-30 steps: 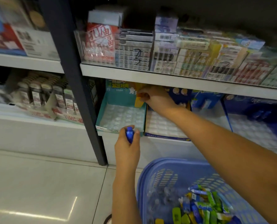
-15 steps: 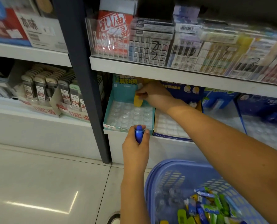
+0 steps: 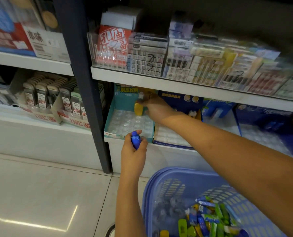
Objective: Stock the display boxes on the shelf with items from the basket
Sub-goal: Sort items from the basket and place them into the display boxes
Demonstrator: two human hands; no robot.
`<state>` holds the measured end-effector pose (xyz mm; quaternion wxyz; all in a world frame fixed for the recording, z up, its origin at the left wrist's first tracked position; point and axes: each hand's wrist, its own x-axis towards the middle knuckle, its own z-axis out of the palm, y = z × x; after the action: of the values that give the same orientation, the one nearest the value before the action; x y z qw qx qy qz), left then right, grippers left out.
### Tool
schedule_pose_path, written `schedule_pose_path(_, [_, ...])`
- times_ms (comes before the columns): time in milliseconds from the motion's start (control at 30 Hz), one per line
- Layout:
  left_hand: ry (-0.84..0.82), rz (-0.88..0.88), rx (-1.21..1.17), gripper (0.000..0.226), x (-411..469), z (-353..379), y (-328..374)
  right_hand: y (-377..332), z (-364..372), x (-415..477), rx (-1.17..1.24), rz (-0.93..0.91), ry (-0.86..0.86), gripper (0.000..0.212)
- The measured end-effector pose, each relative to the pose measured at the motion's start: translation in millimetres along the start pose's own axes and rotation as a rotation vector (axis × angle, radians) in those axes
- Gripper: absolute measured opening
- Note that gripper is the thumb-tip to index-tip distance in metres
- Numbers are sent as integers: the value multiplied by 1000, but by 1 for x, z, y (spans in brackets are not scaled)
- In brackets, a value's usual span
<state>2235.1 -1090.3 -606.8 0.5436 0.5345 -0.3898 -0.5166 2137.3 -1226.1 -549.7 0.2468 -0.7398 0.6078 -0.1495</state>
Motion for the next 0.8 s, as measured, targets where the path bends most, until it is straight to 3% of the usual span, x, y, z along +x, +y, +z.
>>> schedule_pose_path(67, [-63, 0, -40, 36, -5, 0, 8, 0, -6, -19, -153, -28, -20, 47])
schedule_pose_path(133, [-178, 15, -57, 42, -10, 2, 15, -2, -13, -47, -132, -73, 96, 42])
schedule_pose_path(200, [-302, 41, -60, 44, -15, 6, 21, 3, -23, -79, 115, -145, 161, 24])
schedule_pose_path(267, [-398, 94, -17, 43, -21, 14, 27, 11, -37, -113, 381, -146, 87, 13])
schedule_pose_path(333, [-463, 158, 63, 46, -27, 27, 31, 23, -49, -138, 466, -125, 43, 4])
schedule_pose_path(400, [-509, 198, 123, 52, -33, 45, 36, 37, -60, -156, 491, -92, 87, 12])
schedule_pose_path(500, [-515, 195, 99, 43, -44, 70, 39, 61, -85, -177, 538, -33, 160, 16])
schedule_pose_path(633, [-571, 140, 109, 32, -53, 96, 39, 90, -120, -207, 579, -36, 117, 25])
schedule_pose_path(800, [-425, 218, 212, 28, -69, 140, 31, 123, -140, -237, 765, 83, 148, 26])
